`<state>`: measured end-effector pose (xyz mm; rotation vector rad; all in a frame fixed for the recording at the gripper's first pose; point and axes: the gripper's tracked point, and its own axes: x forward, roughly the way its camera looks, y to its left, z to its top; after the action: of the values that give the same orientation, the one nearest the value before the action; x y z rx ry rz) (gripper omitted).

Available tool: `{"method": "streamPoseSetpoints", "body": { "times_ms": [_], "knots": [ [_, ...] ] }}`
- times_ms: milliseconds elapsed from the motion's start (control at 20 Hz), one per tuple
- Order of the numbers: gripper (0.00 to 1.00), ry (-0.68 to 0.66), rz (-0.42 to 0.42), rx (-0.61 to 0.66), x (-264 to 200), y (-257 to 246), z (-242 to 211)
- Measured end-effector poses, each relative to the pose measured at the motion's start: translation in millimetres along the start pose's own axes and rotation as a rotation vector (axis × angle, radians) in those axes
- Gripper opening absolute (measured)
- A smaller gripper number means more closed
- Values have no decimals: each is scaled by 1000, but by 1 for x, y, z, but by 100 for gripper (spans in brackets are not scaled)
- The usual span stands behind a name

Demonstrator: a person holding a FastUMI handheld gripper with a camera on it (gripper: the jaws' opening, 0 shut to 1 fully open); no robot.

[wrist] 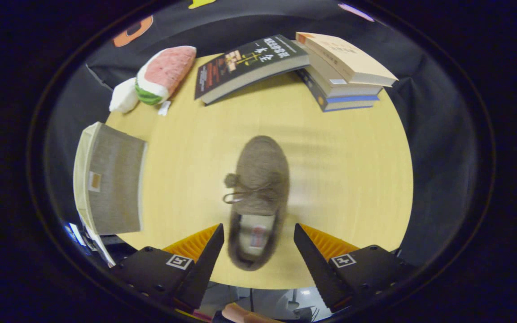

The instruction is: Open the storage box then place both shoes into the box .Put the left shoe in first, then the right shoe, with the right side of both shoes facing outward in a uniform manner.

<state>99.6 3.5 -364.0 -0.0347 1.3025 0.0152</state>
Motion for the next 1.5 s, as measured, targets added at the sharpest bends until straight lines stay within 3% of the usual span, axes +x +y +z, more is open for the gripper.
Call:
{"method": "streamPoseSetpoints", "body": {
  "times_ms": [400,600,700,800,900,950,1150,1350,1500],
  "knots": [
    [98,75,-79,23,56,-44,-8],
    [70,79,58,81,63,-20,-6],
    [42,83,130,103,64,-5,-6],
    [18,81,144,122,64,-2,-6],
    [12,79,135,126,60,-4,-4],
    [2,90,133,138,63,-3,-7],
    [1,81,116,186,54,-5,-13],
    [0,98,184,257,19,16,-19],
    [0,48,211,232,-21,38,-9]
  ]
}}
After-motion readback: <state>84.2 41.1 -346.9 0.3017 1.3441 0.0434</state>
